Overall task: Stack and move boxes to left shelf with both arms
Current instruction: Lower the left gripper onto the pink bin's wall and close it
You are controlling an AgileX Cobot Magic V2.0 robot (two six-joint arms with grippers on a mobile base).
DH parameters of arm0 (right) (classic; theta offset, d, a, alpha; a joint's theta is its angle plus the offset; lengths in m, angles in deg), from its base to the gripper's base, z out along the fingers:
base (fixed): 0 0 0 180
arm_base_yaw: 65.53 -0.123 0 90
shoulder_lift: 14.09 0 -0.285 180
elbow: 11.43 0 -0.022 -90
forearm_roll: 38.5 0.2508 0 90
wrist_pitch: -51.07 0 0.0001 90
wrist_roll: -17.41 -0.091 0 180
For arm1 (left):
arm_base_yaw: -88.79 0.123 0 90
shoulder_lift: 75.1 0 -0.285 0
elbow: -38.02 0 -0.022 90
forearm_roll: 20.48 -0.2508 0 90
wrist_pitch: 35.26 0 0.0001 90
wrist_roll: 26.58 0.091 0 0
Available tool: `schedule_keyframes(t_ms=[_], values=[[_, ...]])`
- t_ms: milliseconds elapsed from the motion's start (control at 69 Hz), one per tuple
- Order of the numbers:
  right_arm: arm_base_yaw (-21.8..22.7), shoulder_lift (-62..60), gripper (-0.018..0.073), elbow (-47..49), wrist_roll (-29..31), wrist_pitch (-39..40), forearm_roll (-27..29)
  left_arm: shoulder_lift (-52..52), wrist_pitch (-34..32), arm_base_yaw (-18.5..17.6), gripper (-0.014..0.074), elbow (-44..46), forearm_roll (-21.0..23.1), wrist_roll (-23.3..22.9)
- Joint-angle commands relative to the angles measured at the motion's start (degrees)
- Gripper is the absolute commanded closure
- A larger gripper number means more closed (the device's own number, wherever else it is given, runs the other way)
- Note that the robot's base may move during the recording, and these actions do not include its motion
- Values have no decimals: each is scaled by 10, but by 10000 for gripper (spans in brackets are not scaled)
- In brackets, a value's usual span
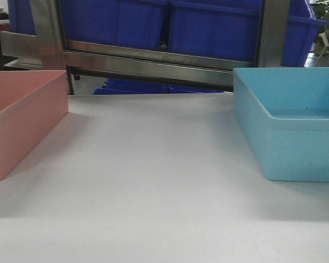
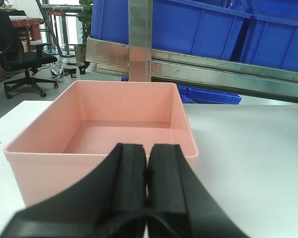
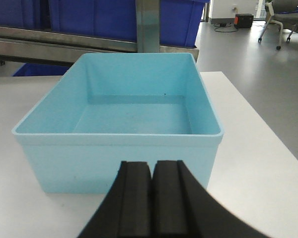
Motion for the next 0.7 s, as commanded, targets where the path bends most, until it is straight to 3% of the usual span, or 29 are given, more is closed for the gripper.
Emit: schedule_keyframes(t_ms=[0, 290, 536, 681], values=[[2, -3, 510, -1, 5, 52, -5, 9, -51, -5, 610, -14, 5, -3], [2, -3, 510, -1, 5, 52, -5, 9, -60, -5, 610, -14, 5, -3], [2, -3, 510, -1, 5, 52, -5, 7, -166, -5, 609, 0, 5, -3], [2, -3, 510, -1, 5, 52, -5, -44, -76, -5, 603, 107, -10, -3]])
